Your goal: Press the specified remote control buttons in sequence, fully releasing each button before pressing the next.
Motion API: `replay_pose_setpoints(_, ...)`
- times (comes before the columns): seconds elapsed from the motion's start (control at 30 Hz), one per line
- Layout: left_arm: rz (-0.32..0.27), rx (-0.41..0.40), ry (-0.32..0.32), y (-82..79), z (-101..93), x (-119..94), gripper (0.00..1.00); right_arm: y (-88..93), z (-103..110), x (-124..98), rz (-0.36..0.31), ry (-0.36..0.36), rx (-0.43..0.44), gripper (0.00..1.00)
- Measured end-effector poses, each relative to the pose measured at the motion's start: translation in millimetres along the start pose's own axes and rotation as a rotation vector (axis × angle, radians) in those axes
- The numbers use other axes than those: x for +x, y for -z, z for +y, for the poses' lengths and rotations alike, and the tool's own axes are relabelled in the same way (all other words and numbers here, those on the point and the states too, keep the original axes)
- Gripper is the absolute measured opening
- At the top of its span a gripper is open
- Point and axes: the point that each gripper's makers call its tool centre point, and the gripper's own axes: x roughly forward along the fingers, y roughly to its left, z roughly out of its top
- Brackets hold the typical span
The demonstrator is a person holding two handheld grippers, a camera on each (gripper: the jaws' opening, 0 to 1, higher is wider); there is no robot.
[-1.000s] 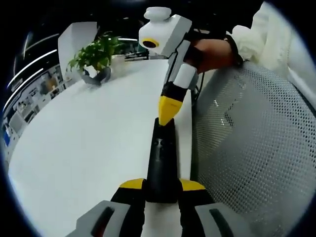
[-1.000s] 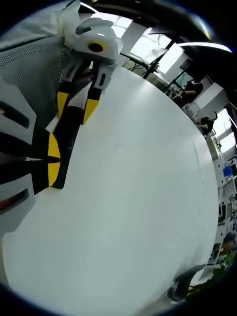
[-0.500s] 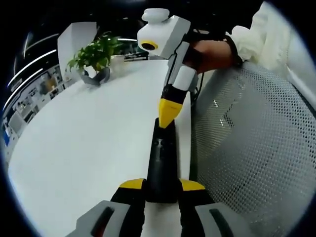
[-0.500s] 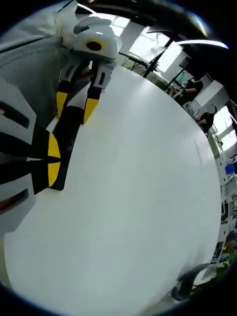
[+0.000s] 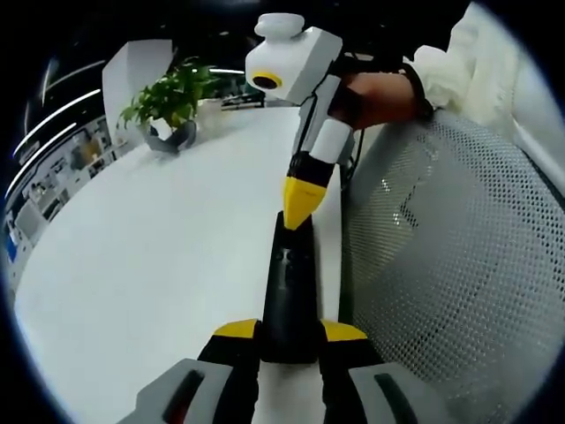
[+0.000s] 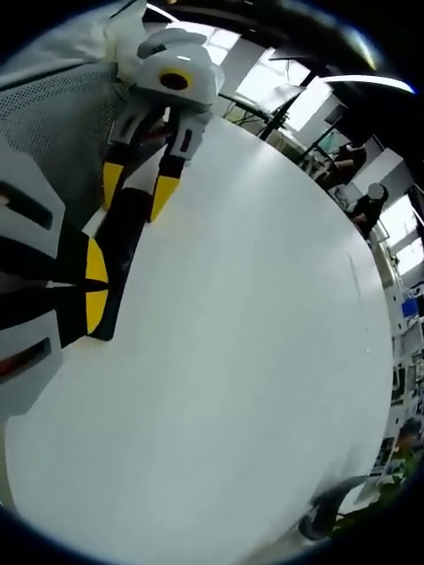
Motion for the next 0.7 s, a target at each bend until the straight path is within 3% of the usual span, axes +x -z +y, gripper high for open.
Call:
replay_pose_setpoints(0.23, 0.002, -0.003, 0.0, -0.4, -1.0, -0.6, 0.25, -2.8, 4.0, -0.1, -0.009, 0.022, -0.086, 0.0)
replay_pose_setpoints(0.57, -0.002, 0.003, 0.007, -2.4, -3.7, 1.4, 0.25, -7.5, 8.7, 2.5, -0.033, -0.005, -0.095, 0.0)
replay_pose_setpoints(0.7, -0.004, 0.003, 0.007, -2.5, -3.7, 1.5, 0.25, -4.0, 7.6, 7.1, -0.013, 0.01, -0.114, 0.0)
